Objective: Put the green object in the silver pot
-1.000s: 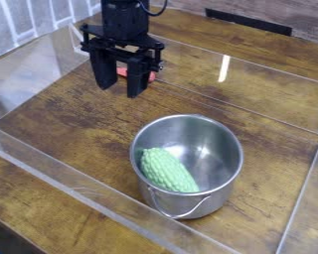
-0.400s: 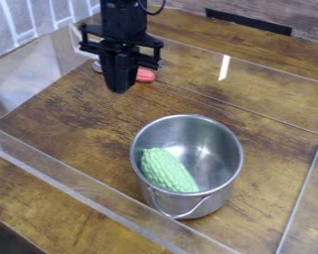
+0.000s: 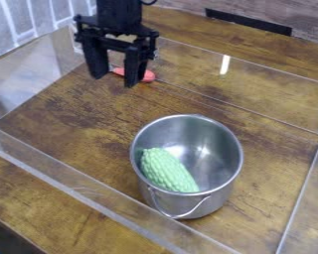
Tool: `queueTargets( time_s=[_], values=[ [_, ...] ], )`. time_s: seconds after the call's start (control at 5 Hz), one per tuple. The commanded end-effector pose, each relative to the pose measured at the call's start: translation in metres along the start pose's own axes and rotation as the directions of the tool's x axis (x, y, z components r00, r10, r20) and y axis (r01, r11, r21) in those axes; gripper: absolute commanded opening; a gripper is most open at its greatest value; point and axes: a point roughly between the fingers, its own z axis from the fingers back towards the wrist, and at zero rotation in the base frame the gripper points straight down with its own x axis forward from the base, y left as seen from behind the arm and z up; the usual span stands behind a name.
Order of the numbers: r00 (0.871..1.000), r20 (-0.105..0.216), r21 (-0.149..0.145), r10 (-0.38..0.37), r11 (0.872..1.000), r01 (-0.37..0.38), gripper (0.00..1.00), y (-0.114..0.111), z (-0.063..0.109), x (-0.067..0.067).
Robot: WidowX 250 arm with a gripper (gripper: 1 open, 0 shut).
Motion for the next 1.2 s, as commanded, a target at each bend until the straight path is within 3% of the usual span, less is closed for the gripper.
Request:
queueTargets(
  time_s=[0.0, 0.2, 0.4, 0.6, 0.8, 1.0],
  values=[
    [0.998, 0.053, 0.0, 0.033, 0.999, -0.033, 0.0, 0.011, 0.018, 0.013],
    [0.993, 0.039, -0.005, 0.114, 0.993, -0.114, 1.0, 0.005, 0.017, 0.002],
    [0.984, 0.024, -0.011, 0.177, 0.984, -0.177, 1.0, -0.001, 0.016, -0.007],
    [0.99, 0.027, -0.017, 0.14, 0.99, -0.14, 0.0, 0.002, 0.011, -0.012],
    [0.99, 0.03, -0.016, 0.138, 0.99, -0.138, 0.0, 0.007, 0.006, -0.013],
    [0.997, 0.049, -0.017, 0.052, 0.999, -0.051, 1.0, 0.006, 0.015, -0.01]
  ],
)
